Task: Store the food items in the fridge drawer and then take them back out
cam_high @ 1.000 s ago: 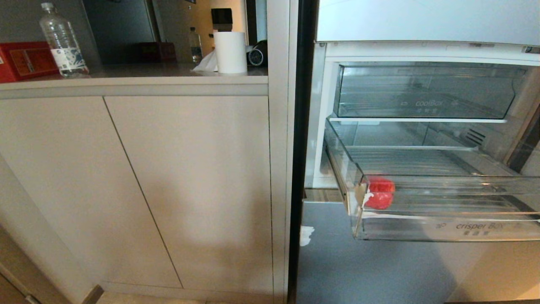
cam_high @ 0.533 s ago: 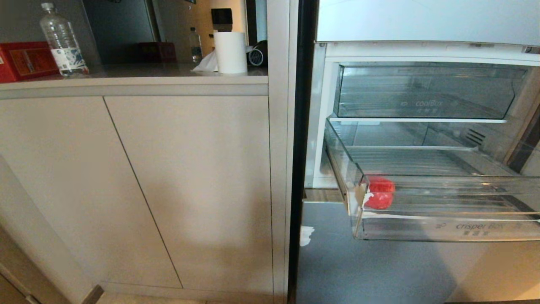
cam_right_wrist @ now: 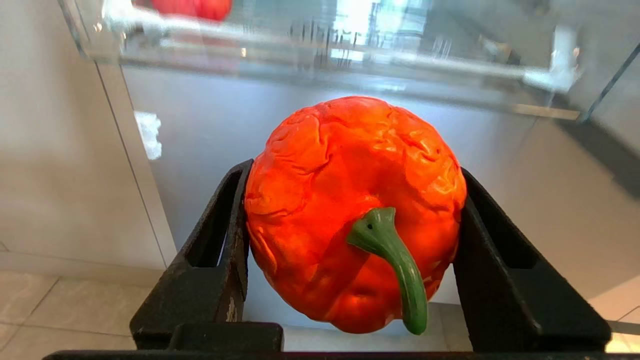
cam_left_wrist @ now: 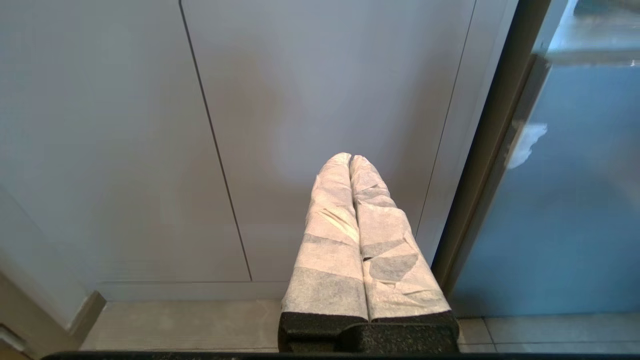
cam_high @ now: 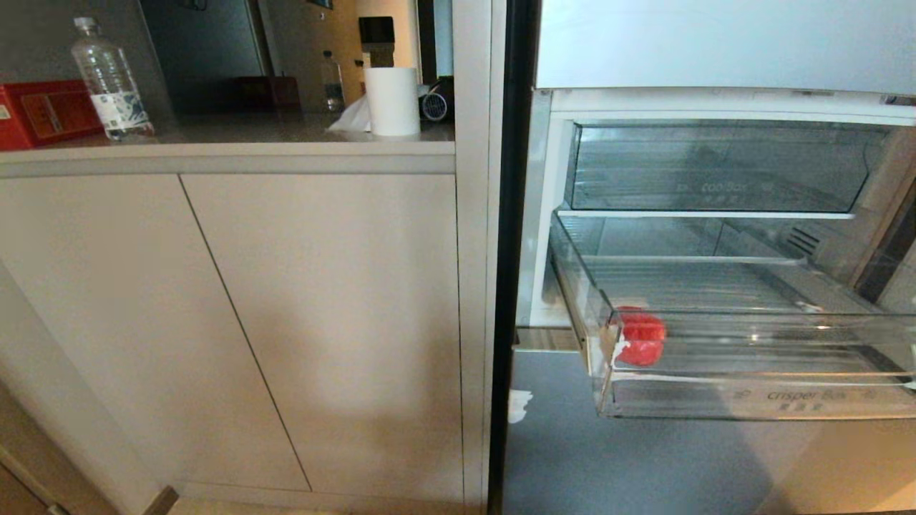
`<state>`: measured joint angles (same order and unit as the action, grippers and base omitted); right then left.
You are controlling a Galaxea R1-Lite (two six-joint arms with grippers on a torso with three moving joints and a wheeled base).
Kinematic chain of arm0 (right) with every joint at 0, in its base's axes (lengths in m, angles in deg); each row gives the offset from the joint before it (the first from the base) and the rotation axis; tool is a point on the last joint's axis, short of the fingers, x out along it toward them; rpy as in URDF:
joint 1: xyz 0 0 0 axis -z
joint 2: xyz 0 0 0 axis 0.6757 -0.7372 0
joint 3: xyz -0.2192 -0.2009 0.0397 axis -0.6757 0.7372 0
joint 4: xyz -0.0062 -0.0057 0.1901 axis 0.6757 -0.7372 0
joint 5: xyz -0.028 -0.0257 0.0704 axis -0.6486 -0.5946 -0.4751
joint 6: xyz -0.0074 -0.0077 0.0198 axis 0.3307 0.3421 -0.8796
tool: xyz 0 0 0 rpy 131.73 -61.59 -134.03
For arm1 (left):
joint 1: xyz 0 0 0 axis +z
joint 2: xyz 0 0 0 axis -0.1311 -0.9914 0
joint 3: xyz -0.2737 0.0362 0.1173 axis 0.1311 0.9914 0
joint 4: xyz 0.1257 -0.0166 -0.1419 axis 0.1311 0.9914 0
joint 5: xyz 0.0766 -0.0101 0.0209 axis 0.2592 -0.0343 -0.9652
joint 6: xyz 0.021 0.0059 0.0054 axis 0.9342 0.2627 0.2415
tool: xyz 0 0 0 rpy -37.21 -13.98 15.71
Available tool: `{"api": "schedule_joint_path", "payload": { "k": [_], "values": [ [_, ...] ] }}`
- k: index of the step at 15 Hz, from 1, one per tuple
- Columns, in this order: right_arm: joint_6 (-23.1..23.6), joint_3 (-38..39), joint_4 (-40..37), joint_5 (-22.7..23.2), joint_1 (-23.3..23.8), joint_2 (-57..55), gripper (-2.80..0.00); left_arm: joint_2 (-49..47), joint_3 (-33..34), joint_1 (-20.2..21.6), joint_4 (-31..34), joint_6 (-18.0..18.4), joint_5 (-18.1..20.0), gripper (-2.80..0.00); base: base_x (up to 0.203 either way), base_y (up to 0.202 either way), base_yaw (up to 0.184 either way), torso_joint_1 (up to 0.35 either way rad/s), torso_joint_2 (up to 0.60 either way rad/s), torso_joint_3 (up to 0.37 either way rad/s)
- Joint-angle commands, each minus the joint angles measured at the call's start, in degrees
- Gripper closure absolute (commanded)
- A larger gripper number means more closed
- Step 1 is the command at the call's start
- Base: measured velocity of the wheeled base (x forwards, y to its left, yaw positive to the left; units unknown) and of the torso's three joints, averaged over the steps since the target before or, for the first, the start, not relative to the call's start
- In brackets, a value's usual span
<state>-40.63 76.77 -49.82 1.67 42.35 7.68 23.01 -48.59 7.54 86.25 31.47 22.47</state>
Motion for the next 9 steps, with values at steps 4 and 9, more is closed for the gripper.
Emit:
{"api": "schedule_joint_path", "payload": {
  "k": [4,9],
  "values": [
    [-0.03,0.00,0.01,-0.02,-0.02,-0.07,0.00,0.00,0.09,0.00,-0.02,-0.01,-0.04,0.00,0.000,0.000,0.000,0.246,-0.50,-0.255],
    [-0.03,0.00,-0.08,-0.02,-0.02,-0.07,0.00,-0.09,0.09,0.00,-0.02,-0.01,-0.04,0.00,0.000,0.000,0.000,0.284,-0.57,-0.287]
  ]
}}
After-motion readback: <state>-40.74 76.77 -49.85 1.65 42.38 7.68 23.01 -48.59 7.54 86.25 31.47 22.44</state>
